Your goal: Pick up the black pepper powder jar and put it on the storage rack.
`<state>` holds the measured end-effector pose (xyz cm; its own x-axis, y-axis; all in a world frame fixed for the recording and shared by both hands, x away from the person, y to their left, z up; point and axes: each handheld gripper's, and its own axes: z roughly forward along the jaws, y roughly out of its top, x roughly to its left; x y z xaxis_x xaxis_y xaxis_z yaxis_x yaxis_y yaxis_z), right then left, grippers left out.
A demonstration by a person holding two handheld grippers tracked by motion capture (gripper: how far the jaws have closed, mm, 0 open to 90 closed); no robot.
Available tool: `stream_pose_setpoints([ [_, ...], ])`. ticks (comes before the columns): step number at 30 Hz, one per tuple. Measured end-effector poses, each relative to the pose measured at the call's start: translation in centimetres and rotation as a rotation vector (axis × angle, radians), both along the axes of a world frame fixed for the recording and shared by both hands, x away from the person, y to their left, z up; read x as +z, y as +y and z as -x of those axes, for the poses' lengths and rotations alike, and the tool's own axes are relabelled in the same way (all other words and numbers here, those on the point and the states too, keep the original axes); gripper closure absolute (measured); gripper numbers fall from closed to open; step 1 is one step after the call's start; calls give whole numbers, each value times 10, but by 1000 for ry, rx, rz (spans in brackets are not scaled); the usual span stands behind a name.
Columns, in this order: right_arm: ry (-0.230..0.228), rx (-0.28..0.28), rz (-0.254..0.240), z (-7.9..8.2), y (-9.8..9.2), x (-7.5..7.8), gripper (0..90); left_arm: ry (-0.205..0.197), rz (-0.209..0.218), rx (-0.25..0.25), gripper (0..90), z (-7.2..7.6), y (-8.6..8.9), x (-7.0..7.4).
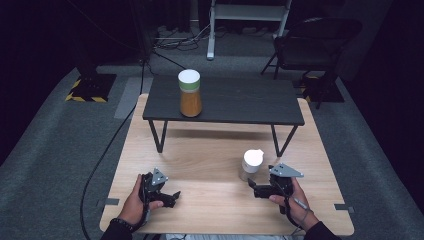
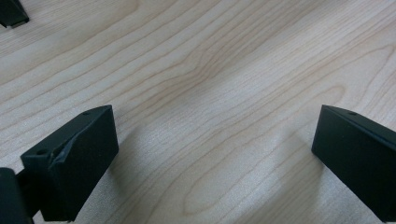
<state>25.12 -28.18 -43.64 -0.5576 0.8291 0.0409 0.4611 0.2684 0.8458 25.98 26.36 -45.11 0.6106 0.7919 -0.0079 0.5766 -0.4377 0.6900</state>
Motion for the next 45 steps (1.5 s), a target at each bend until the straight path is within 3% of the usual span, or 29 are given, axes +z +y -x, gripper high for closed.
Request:
stream_pose_setpoints([
  [16,-3,-19,-59,-20,19,-12,55,0,0,0,4,0,0,0],
  [22,-4,-55,-102,-22,22,-14,155,0,0,0,4,0,0,0],
  [24,-2,-53,-118,-23,22,-14,228,0,0,0,5,0,0,0],
  [40,-14,-25,-106,-24,21,-9,278,0,0,-2,4,0,0,0],
  [45,-44,-31,-112,-18,18,-1,281,0,0,-2,4,0,0,0],
])
